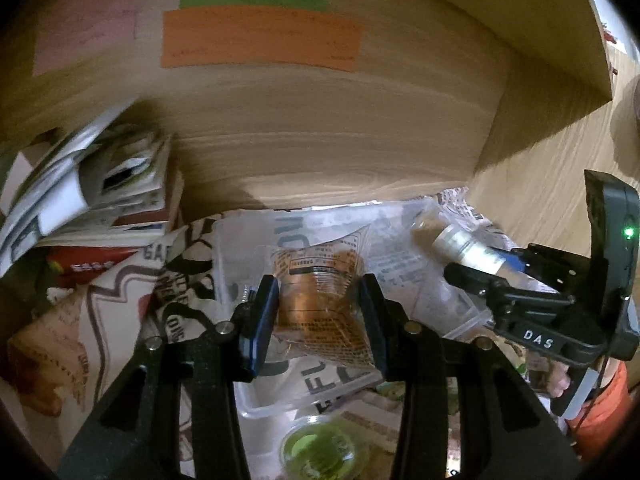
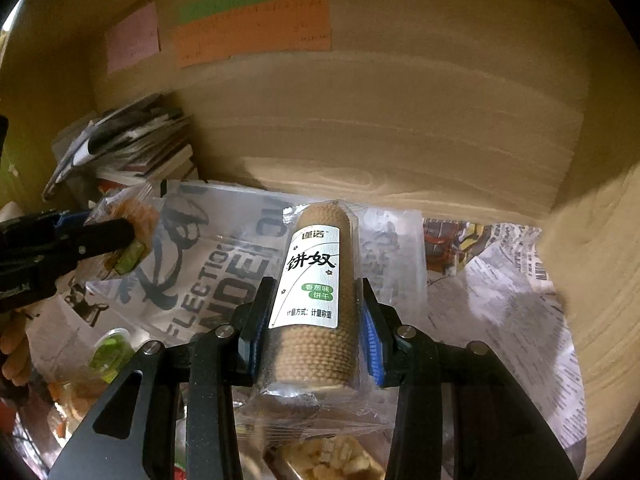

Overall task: Organize snacks
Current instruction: 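Lower the cracker roll into the clear box and open the right tool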

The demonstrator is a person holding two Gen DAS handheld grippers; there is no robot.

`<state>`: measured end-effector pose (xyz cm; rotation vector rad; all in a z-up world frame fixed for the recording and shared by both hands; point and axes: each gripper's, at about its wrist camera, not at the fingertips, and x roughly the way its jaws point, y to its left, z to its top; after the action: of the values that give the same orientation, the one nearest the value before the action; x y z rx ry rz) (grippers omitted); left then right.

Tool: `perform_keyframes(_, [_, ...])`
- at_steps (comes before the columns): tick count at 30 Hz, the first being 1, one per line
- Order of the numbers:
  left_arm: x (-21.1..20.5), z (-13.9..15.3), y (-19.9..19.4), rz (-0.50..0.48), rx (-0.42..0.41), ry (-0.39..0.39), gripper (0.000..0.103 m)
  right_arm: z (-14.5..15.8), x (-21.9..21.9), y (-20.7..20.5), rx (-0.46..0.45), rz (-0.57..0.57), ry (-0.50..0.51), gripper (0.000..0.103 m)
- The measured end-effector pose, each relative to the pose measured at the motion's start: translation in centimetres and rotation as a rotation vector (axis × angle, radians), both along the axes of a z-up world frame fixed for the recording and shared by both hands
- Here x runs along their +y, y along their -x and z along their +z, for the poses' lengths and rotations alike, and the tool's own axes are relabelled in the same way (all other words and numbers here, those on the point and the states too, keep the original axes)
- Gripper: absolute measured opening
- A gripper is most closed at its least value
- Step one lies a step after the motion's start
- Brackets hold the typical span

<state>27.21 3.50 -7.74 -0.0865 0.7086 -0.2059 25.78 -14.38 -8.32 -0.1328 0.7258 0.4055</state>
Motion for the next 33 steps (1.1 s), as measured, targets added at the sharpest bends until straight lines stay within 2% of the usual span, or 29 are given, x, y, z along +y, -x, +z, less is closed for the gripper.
perform_keyframes(2, [-0.3, -0.3, -0.4, -0.003, 0.009, -0.001, 0.046, 0.1, 0.0, 0.1, -0.014, -0.01, -0.002, 0.039])
perform_keyframes(5, [-0.4, -0.6, -0.7, 0.011, 0.015, -0.004, 0.048, 0.6, -0.3, 0.4, -0.028, -0.015, -0.014, 0.051])
perform_keyframes(7, [-0.2, -0.5, -0.6, 0.012, 0.019, 0.005, 0.049, 1.1, -0.5, 0.8, -0.044, -0.016, -0.013, 0.054])
perform_keyframes(15, [0.4, 1.1, 2.0, 0.024, -0.019, 0.022, 0.057, 2.5, -1.1, 3.2, -0.1, -0.023, -0.005, 0.06])
perform_keyframes(21, [0.0, 2.1, 4.9, 0.031, -0.062, -0.006, 0.07, 3.4, -1.5, 5.4, -0.126, -0.027, -0.018, 0.061])
perform_keyframes(23, [-0.1, 2.3, 5.7, 0.033, -0.069, -0.008, 0.074, 3.6, -1.6, 6.2, -0.137, -0.033, -0.018, 0.064])
perform_keyframes(29, [0.1, 2.2, 8.1, 0.048, -0.078, -0.015, 0.083, 4.0, -2.4, 8.0, -0.151, -0.047, -0.022, 0.068])
perform_keyframes(33, [0.4, 1.3, 9.4, 0.061, -0.051, -0.012, 0.085, 3.7, -3.1, 9.1, -0.149, -0.061, -0.02, 0.072])
